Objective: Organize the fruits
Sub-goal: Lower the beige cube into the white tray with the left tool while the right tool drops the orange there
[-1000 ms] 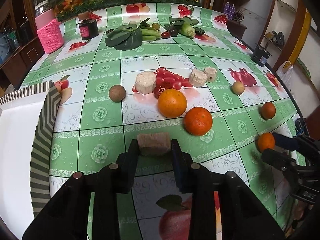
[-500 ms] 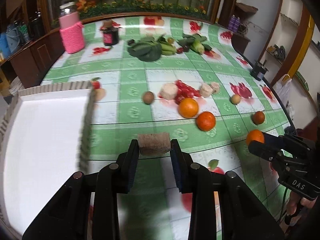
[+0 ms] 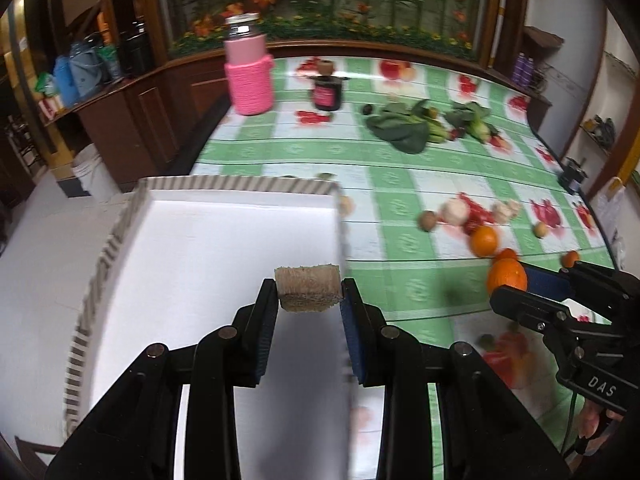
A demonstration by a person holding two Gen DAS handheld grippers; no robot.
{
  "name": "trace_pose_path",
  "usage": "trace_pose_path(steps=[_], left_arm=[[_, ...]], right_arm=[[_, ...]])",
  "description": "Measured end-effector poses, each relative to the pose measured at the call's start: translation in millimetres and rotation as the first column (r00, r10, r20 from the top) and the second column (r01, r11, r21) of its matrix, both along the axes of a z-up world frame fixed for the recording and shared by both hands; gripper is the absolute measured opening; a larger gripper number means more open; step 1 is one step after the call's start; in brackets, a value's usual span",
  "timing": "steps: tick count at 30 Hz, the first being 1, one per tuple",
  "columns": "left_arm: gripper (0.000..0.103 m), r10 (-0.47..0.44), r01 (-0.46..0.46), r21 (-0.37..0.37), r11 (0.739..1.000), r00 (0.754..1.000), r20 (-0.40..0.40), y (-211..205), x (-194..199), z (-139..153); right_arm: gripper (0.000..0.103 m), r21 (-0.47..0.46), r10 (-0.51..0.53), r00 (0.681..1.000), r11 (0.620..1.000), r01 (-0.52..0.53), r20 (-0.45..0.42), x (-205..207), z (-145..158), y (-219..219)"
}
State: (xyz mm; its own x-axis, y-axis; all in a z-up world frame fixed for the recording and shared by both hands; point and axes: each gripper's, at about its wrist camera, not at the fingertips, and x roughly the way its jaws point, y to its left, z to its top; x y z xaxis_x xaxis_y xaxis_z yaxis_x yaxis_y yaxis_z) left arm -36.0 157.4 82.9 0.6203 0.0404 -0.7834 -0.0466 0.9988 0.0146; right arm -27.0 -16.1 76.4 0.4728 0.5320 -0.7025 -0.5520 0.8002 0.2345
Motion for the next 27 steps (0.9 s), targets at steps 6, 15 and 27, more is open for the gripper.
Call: trace_pose_path(steps=[6, 15, 27], left_arm=[[0.029, 0.066, -0.065, 0.018, 0.998, 0.998, -0.022, 34, 13, -11], [0.029, 0.125, -0.126, -0.001, 0.992, 0.989, -0.073, 65, 44, -30], [0.030, 0.196, -0.199, -0.008, 0.980, 0.973, -0.125, 89, 58, -52]], right_arm=[[0.032, -0.017, 0.070, 0.998, 0.997, -0.070, -0.005, 13, -5, 46], [0.033, -0.044, 0.140, 0.990, 0.989, -0.141, -0.018, 37, -16, 98], [0.033, -0.133, 0.222, 0.974, 0.965, -0.226, -0.048, 66, -44, 153]])
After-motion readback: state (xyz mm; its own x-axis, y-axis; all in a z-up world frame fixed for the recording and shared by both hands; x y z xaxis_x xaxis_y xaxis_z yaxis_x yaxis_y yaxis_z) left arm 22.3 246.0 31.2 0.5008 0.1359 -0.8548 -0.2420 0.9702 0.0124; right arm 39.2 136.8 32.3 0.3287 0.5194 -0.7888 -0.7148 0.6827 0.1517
